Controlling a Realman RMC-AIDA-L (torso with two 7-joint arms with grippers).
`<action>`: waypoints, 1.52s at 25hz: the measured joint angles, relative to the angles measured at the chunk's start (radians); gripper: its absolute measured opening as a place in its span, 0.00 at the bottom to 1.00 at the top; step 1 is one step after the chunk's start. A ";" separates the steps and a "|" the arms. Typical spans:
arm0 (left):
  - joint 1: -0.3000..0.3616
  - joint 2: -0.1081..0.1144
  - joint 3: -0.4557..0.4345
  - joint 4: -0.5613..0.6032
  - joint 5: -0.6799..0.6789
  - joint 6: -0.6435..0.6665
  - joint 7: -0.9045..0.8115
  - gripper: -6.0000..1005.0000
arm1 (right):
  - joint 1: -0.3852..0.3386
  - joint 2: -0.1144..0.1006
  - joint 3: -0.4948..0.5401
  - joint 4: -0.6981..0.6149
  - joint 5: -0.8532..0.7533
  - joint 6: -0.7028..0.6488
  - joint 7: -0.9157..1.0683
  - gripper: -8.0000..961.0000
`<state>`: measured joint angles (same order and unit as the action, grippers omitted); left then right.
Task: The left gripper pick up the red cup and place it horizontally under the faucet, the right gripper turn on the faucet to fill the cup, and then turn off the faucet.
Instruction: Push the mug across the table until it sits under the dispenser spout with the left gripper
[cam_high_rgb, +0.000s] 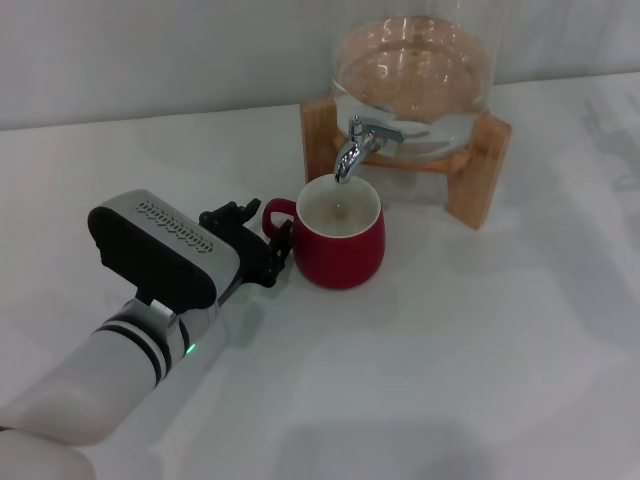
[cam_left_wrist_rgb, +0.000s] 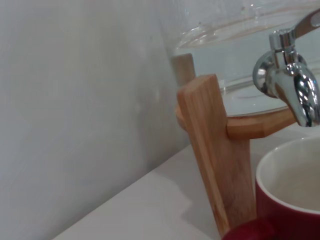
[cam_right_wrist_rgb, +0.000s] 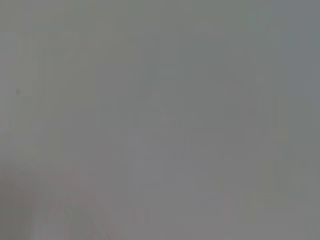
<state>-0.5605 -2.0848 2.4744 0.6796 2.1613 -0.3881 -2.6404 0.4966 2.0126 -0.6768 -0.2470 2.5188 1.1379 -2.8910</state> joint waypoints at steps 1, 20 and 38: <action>0.000 0.000 -0.001 -0.001 0.000 0.000 0.000 0.46 | 0.000 0.000 0.000 0.000 0.000 0.000 0.000 0.67; -0.029 -0.002 -0.003 0.001 0.000 0.039 0.025 0.46 | -0.007 0.000 -0.012 0.000 0.000 0.008 0.002 0.67; 0.158 -0.001 -0.039 0.126 -0.007 0.020 0.206 0.46 | -0.009 -0.001 -0.027 0.000 0.000 0.009 -0.003 0.67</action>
<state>-0.4021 -2.0861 2.4354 0.8056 2.1544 -0.3678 -2.4344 0.4872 2.0119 -0.7036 -0.2472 2.5188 1.1470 -2.8939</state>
